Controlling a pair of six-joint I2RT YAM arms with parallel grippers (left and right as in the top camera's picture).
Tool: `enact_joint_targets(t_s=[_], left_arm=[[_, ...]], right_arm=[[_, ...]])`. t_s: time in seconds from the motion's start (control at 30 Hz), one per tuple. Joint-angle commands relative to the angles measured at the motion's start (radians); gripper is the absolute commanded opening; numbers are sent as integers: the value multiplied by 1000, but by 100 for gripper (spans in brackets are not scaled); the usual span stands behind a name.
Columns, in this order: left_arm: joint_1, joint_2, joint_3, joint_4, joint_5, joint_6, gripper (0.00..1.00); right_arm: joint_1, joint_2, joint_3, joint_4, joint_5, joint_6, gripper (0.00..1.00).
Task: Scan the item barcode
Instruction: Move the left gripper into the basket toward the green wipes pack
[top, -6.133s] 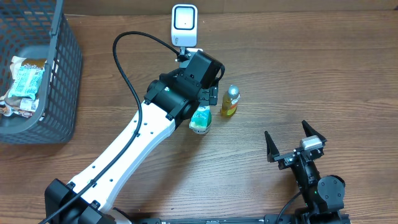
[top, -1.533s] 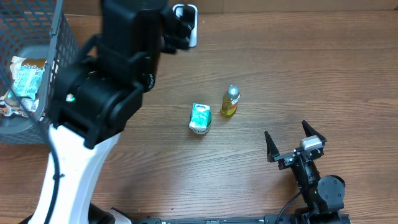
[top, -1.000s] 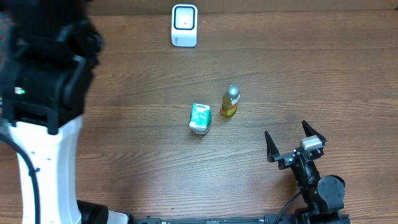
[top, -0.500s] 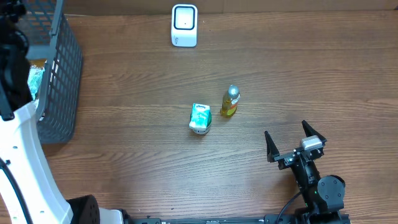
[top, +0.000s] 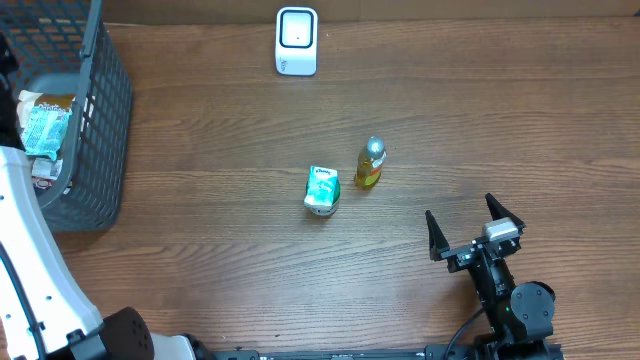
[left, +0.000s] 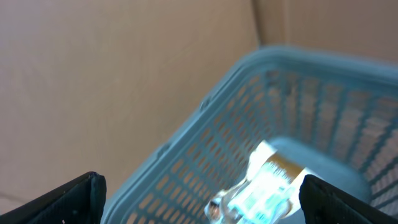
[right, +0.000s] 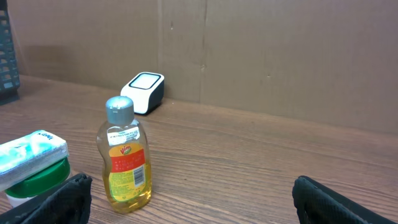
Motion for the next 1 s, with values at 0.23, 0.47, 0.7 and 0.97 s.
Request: enact_joint_targets(t_s=[0.23, 0.47, 0.7, 0.97], left_arm=[[146, 146, -117, 14, 257, 51, 100], [138, 315, -117, 26, 370, 228, 100], [126, 430, -117, 51, 372, 296, 100], [109, 508, -117, 101, 325, 392, 100]], right_arm=[[-3, -10, -11, 3, 6, 2, 100], [-3, -10, -11, 3, 6, 2, 100], [-3, -10, -11, 3, 6, 2, 100], [-3, -10, -11, 3, 6, 2, 100]])
